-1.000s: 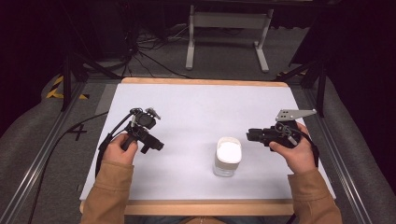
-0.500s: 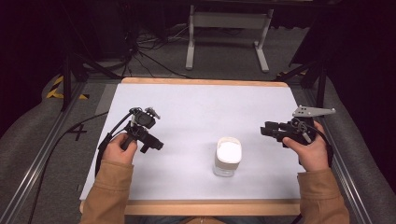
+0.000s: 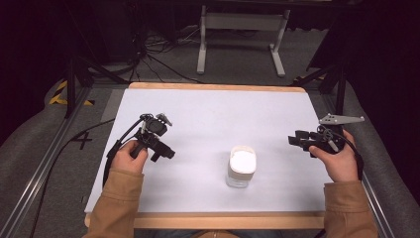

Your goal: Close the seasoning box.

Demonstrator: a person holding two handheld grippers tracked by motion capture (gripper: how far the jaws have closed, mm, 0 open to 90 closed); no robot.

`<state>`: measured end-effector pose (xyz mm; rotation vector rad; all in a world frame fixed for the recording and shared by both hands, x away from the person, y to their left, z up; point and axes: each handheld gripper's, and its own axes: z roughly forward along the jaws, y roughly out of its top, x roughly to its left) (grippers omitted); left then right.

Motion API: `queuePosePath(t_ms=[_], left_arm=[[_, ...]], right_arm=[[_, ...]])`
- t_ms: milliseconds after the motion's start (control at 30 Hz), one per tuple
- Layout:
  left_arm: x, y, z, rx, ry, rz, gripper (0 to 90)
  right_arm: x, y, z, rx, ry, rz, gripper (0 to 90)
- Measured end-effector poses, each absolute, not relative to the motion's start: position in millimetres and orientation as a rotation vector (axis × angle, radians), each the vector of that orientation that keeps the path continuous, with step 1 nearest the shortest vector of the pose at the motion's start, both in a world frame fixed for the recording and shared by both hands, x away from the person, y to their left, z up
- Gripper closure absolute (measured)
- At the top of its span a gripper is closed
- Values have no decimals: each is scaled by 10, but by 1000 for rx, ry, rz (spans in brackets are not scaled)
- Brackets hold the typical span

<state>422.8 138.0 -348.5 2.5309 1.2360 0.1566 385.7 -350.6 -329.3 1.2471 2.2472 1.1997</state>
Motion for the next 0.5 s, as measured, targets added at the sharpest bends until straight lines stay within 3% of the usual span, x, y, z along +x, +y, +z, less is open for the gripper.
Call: queuePosePath(t_ms=[500], left_arm=[[4253, 1350, -3500, 2542, 1232, 155, 167]], right_arm=[[3953, -3673, -3535, 1418, 2310, 990, 532]])
